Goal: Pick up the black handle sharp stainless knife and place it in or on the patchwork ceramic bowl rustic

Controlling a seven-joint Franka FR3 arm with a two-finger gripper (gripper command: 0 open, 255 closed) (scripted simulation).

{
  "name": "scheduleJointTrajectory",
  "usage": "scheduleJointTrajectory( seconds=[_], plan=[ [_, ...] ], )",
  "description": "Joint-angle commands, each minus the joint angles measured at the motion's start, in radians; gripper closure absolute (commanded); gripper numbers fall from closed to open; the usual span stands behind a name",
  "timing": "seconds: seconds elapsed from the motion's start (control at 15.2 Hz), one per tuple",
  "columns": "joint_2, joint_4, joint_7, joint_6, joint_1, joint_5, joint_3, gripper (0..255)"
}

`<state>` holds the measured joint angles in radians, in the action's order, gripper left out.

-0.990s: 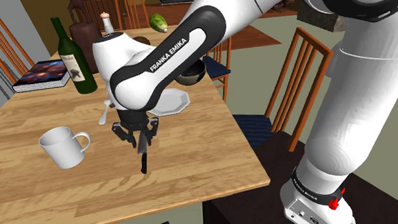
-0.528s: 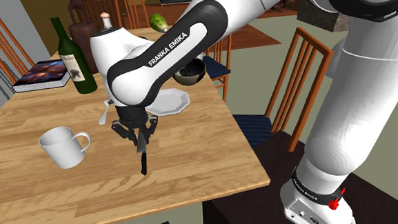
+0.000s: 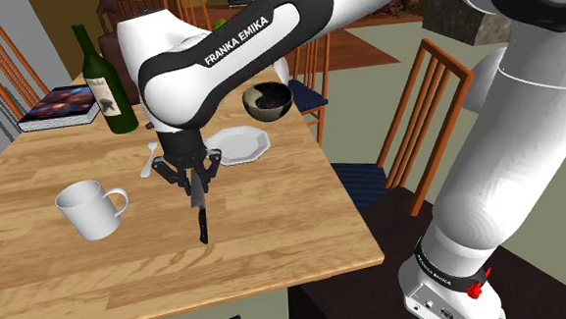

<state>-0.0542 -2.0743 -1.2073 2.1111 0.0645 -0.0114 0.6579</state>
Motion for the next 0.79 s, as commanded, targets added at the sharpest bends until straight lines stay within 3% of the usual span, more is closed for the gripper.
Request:
scheduleJointTrajectory(
  seconds=[0.0,0.73],
  plan=[
    [0.01,0.019,0.006,-0.027,-0.002,0.007,0.0,255],
    [0.062,0.12,0.029,-0.17,-0.008,0.042,-0.004,255]
  ],
)
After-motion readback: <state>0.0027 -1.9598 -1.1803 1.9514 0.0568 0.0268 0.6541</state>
